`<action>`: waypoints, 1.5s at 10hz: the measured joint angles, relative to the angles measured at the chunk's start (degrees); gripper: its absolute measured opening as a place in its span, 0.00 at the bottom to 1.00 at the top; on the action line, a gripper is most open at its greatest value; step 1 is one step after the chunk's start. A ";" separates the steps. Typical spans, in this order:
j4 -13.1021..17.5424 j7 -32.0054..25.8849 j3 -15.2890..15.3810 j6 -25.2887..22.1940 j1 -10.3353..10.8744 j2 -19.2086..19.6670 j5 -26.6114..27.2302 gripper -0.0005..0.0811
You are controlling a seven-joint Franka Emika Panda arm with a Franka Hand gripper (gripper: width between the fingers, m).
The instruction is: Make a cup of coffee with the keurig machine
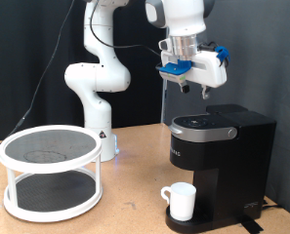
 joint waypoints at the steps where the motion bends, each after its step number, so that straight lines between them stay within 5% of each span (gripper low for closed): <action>1: 0.00 0.09 0.10 0.00 0.00 0.59 -0.62 0.57; 2: 0.00 0.18 0.22 0.00 0.00 1.12 -1.10 0.39; 3: 0.00 0.56 0.35 0.01 0.01 1.78 -1.55 0.39; 4: 0.00 1.04 0.45 0.06 0.02 2.44 -2.06 0.15; 5: 0.01 1.39 0.52 0.22 0.05 3.07 -2.41 0.15; 6: -0.01 1.58 0.58 0.59 0.07 3.68 -2.81 0.03; 15: -0.07 3.40 1.52 1.83 0.26 8.21 -6.02 0.01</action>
